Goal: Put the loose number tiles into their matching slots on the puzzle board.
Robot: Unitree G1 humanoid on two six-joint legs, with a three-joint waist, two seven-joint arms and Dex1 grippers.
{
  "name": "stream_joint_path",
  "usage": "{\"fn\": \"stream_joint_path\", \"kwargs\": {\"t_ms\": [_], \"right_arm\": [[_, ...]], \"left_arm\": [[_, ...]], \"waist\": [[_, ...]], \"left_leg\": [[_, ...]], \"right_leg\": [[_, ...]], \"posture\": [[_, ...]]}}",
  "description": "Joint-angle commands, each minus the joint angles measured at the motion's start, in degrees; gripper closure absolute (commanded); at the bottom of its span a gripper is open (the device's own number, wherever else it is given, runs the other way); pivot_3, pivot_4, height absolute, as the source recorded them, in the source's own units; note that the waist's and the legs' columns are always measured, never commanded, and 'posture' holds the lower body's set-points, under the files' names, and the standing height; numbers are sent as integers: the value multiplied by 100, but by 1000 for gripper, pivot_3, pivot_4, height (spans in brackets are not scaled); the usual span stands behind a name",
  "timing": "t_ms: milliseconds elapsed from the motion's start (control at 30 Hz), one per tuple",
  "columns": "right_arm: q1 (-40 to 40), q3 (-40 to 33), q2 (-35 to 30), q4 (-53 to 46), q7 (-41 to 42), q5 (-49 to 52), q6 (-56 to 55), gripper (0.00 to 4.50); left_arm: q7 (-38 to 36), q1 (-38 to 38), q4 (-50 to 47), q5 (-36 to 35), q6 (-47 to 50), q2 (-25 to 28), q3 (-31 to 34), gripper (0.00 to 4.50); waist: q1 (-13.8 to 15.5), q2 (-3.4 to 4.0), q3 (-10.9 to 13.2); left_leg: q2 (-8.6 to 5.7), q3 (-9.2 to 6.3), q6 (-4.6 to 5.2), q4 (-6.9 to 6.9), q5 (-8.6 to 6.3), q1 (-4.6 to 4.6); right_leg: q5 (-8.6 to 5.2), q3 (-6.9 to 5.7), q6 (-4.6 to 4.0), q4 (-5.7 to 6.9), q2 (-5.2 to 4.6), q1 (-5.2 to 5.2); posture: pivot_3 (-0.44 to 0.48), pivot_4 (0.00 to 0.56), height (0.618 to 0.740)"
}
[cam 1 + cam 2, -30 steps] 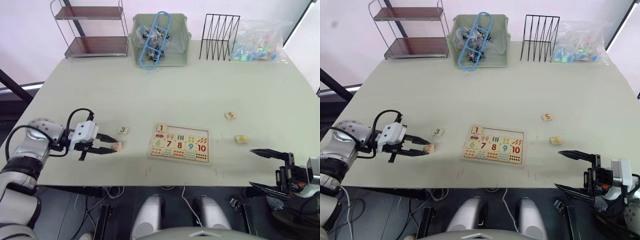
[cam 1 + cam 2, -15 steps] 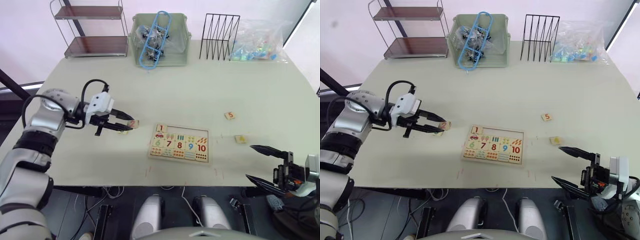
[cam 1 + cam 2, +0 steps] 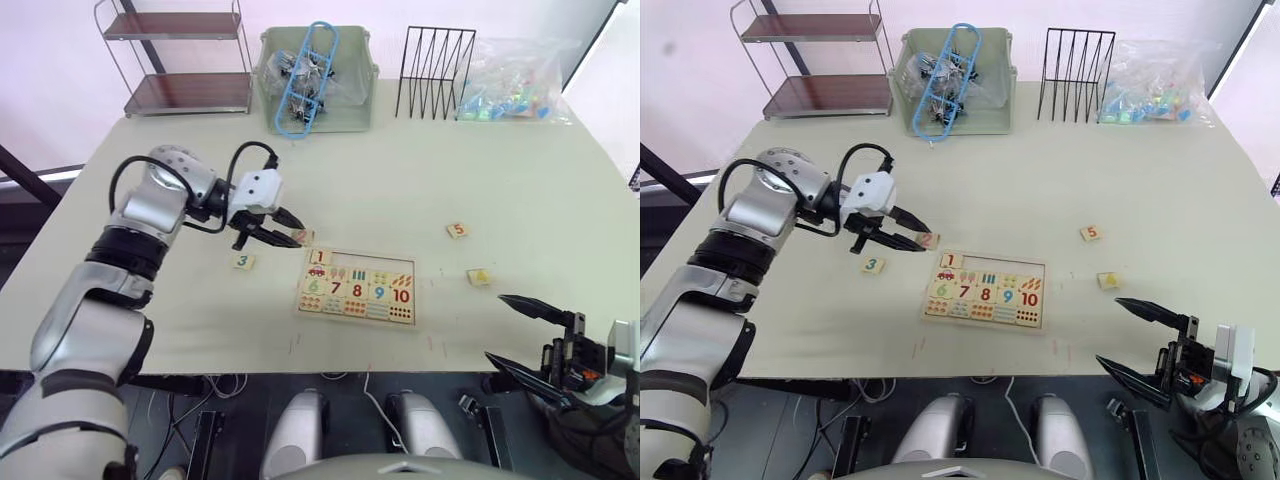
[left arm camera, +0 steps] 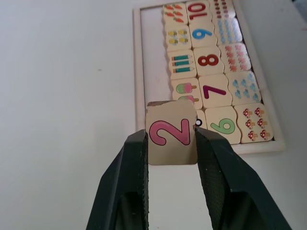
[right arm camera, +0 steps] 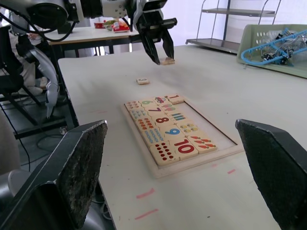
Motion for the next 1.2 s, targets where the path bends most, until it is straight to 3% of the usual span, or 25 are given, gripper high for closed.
{"fn": "stream_joint_path", "kwargs": {"t_ms": [33,300,667,1200], "right_arm": [[2,-9,49,-138,-56,-5,-178,0],[-50,60,106,-61,-119,-61,-312,0],[-166,60,85,93,-118,-67,-402,0],[-153,54,111,178,-129,-65,-581,0]], "left_arm": [[180,-289,-460,453,414,-188,4,3568],[65,-518,-951,998,1174,-597,-123,3568],[377,-854,-601,2015,1773,-1327,-642,3568],[257,-1020,-228,2459,2192,-1796,-759,3568]], "waist": [[6,-3,2],[-3,-4,2],[-9,-4,3],[-12,-6,4]], "left_leg": [[0,0,0,1,0,-1],[0,-1,0,2,0,-2],[-2,-1,0,2,0,-2],[-2,-2,0,3,0,-3]], "right_leg": [[0,0,0,0,0,0],[0,1,0,0,2,0],[0,2,0,0,3,0],[0,2,0,0,3,0]], "posture": [[0,150,740],[0,150,740],[0,150,740],[0,150,740]]}}
